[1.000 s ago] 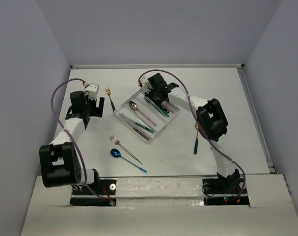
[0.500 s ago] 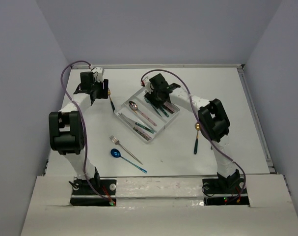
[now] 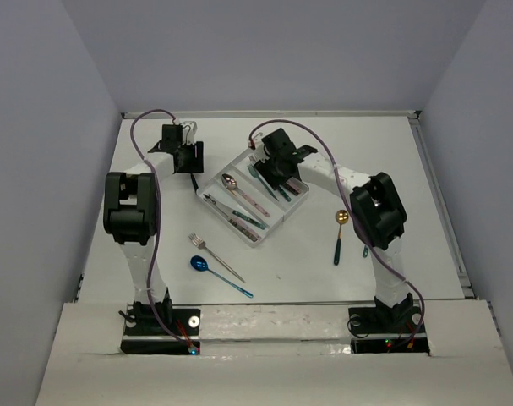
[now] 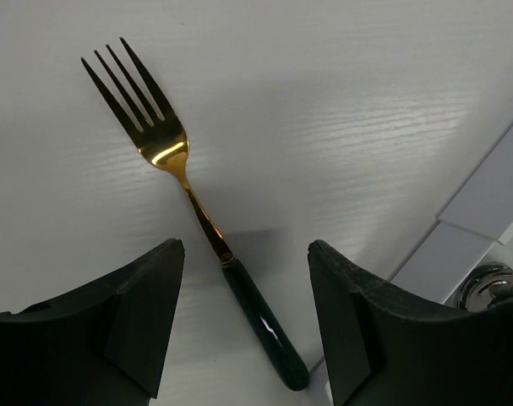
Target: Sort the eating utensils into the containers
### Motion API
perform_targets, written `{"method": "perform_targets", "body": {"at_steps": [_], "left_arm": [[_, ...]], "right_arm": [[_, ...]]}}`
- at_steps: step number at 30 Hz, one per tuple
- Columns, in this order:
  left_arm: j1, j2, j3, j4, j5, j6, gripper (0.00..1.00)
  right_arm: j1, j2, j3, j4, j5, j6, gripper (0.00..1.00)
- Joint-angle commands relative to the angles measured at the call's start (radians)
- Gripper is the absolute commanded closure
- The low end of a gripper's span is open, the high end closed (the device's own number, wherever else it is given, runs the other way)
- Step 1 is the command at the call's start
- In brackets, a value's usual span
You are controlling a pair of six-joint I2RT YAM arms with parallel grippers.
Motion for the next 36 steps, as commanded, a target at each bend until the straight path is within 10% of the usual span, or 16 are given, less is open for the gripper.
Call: {"method": "perform_targets", "body": {"at_steps": [1, 18, 27, 36], "left_arm": [[-0.008, 0.028, 0.055, -0.045, -0.009, 0.002, 0.29], [-0.031, 0.056, 0.001, -0.04, -0.183, 0.109, 0.62], [-0.019, 0.059, 0.009, -0.05, -0.183, 0.105, 1.0], [0.018, -0.085, -0.007, -0.025, -0.092, 0.086, 1.0]], "right_arm": [[0.006, -0.034, -0.017, 0.012, -0.009, 0.02, 0.47], [0.024, -0.063, -0.054, 0.019, -0.041, 0.014, 0.5], [0.033, -0.091, -0.081, 0.019, -0.024, 0.006, 0.5], [0.033, -0.146, -0.066, 0.022, -0.073, 0.038, 0.5]]}}
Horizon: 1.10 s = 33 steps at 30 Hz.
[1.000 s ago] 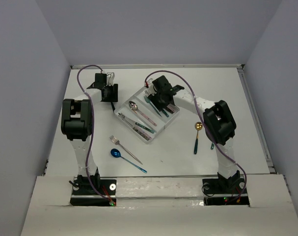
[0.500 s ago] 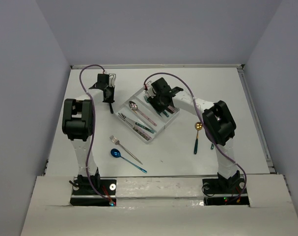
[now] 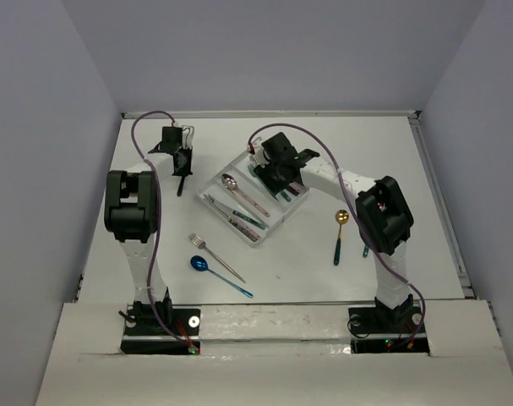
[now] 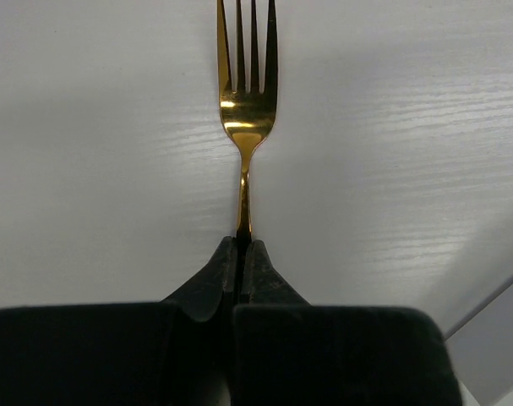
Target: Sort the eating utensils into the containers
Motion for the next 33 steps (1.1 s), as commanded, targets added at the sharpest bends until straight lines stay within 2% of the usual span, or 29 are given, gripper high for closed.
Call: {"method": "perform_targets", "body": {"at_steps": [1, 9, 15, 22, 25, 33], "left_arm": [[0.025, -0.158, -0.024, 0.002, 0.078, -0.016, 1.0], [0.085, -0.418, -0.022, 0.052, 0.144, -0.114, 1.0], [0.085, -0.621, -0.102, 0.124, 0.187, -0.265, 1.0], [0.071, -0.738, -0.183, 0.164, 0.204, -0.348, 1.0], [0.035, -0.778, -0.223, 0.172, 0.21, -0.357, 1.0], [0.013, -0.815, -0.272, 0.204, 0.223, -0.392, 1.0]], "right_arm": [[0.007, -0.093, 0.023, 0.029, -0.062, 0.03, 0.5], [0.007, -0.212, 0.041, 0.161, -0.243, 0.121, 0.38], [0.045, -0.202, 0.156, 0.36, -0.444, 0.32, 0.27], [0.139, -0.033, 0.371, 0.499, -0.443, 0.414, 0.3], [0.15, 0.053, 0.486, 0.509, -0.499, 0.438, 0.33], [0.159, 0.145, 0.543, 0.571, -0.617, 0.483, 0.38]]}}
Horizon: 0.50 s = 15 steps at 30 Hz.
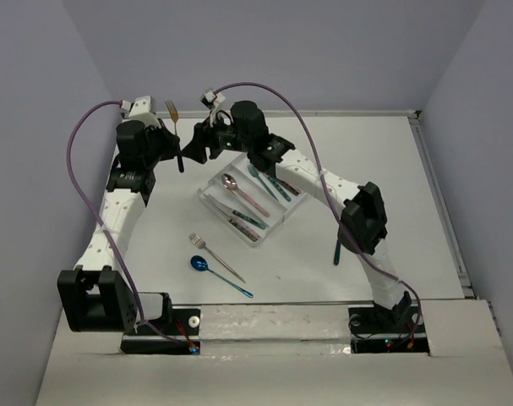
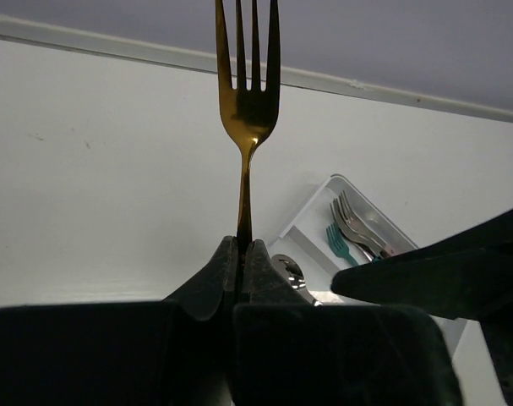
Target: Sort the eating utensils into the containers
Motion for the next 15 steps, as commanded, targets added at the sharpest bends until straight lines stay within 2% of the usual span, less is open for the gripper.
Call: {"method": "perform_targets", "body": {"at_steps": [1, 7, 15], "left_arm": [[-0.021, -0.058, -0.008, 0.087, 0.04, -0.048, 1.0], [-0.022, -0.055, -0.019, 0.101, 0.03, -0.057, 1.0], [-0.022, -0.054, -0.025, 0.112, 0.06, -0.08, 1.0]], "right_arm": [[0.008, 0.03, 0.066, 0.091, -0.096, 0.035, 0.38], [0.018, 0.038, 0.029, 0.093, -0.014, 0.036, 0.41], [0.018, 0.09, 0.04, 0.108, -0.006, 0.064, 0.46]]}}
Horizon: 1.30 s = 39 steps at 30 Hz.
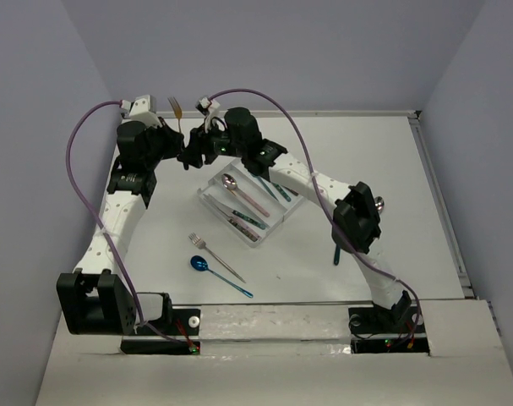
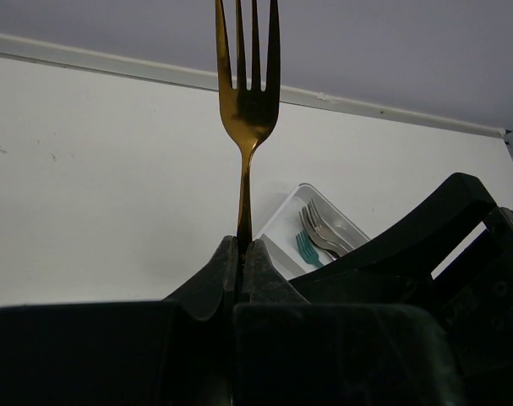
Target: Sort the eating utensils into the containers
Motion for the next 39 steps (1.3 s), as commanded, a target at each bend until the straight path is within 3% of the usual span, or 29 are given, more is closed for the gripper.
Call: {"method": "perform_targets", "body": {"at_steps": [1, 7, 12, 15, 16, 17, 20, 24, 29, 34, 39], "left_arm": [[0.0, -0.036, -0.015, 0.067, 0.03, -0.024, 1.0], [0.0, -0.038, -0.02, 0.068, 0.03, -0.025, 1.0], [0.0, -0.041, -0.038, 0.076, 0.031, -0.021, 1.0], [0.001, -0.046, -0.05, 0.076, 0.014, 0.008, 0.99], [0.003, -0.05, -0.058, 0.076, 0.014, 0.019, 0.86], [0.005, -0.053, -0.061, 0.076, 0.016, 0.043, 0.48], [0.021, -0.059, -0.057, 0.053, 0.014, 0.079, 0.01], [0.101, -0.073, -0.064, 0.025, 0.046, 0.12, 0.01], [0.237, -0.092, -0.124, 0.027, 0.114, 0.143, 0.01], [0.285, -0.089, -0.173, 0.045, 0.146, 0.163, 0.01], [0.287, -0.076, -0.176, 0.045, 0.171, 0.165, 0.01]], "right_arm": [[0.006, 0.037, 0.035, 0.071, 0.017, 0.03, 0.46], [0.006, 0.046, 0.041, 0.073, 0.025, 0.031, 0.66], [0.006, 0.028, 0.023, 0.071, 0.028, 0.017, 0.98], [0.006, -0.013, -0.017, 0.046, 0.002, -0.002, 1.0], [-0.004, -0.024, -0.025, 0.029, -0.021, -0.007, 1.0], [-0.022, -0.036, -0.036, -0.025, -0.088, -0.012, 1.0], [-0.058, -0.089, -0.056, -0.185, -0.181, -0.087, 1.0], [-0.162, -0.15, -0.123, -0.417, -0.196, -0.3, 1.0], [-0.311, -0.167, -0.214, -0.652, -0.244, -0.387, 1.0], [-0.36, -0.123, -0.243, -0.789, -0.131, -0.507, 1.0], [-0.382, -0.067, -0.217, -0.809, -0.112, -0.523, 1.0]]}}
